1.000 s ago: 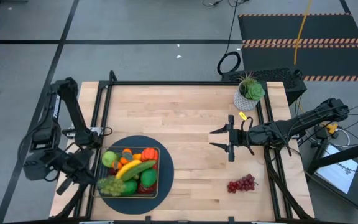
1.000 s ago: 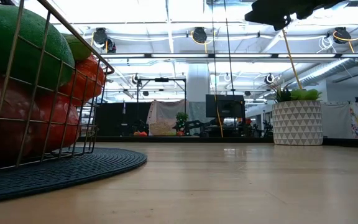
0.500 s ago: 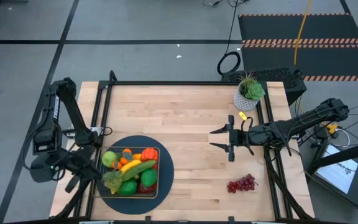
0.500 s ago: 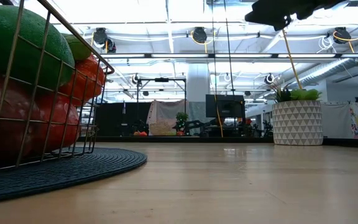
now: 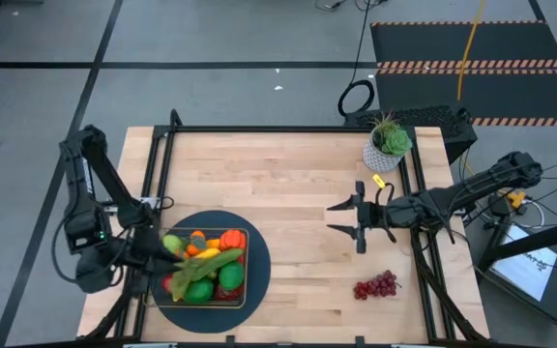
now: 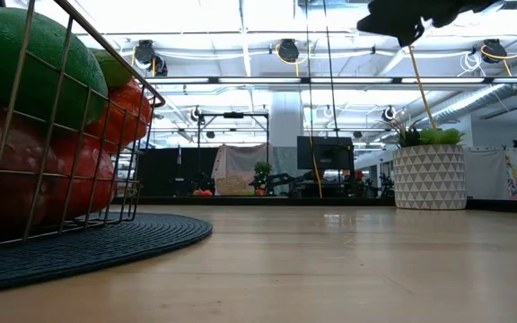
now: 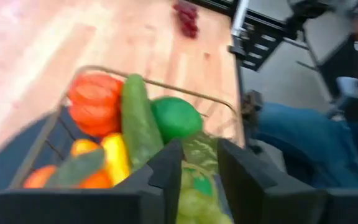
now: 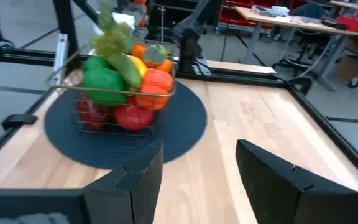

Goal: Build produce basket
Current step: Put the red grapes into the gold wire basket

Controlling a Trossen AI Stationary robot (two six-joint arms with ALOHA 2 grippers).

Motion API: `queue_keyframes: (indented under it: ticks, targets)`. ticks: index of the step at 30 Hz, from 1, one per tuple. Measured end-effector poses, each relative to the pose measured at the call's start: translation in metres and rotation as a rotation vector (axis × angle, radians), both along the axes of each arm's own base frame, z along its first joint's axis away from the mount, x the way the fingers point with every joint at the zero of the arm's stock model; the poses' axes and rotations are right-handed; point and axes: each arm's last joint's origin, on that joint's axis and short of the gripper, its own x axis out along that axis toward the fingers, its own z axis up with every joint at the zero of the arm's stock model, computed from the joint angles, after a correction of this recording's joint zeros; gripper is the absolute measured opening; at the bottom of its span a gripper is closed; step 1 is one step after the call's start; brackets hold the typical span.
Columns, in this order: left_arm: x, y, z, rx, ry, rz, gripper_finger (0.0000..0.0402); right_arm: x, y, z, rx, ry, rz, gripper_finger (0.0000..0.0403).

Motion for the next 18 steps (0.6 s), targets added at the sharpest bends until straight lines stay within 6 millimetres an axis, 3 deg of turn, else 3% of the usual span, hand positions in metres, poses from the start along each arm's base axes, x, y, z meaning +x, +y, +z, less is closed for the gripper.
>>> queue_keyframes:
  ticks: [8,18]
  targets:
    - [0.026,0.012,0.001,0.175,-0.055,0.071,0.0157,-0.007,0.019,0.000,0.090,-0.003,0.038,0.0196]
    - [0.052,0.022,0.013,0.317,-0.175,0.108,0.0165,-0.033,0.057,-0.014,0.257,0.106,0.047,0.0196]
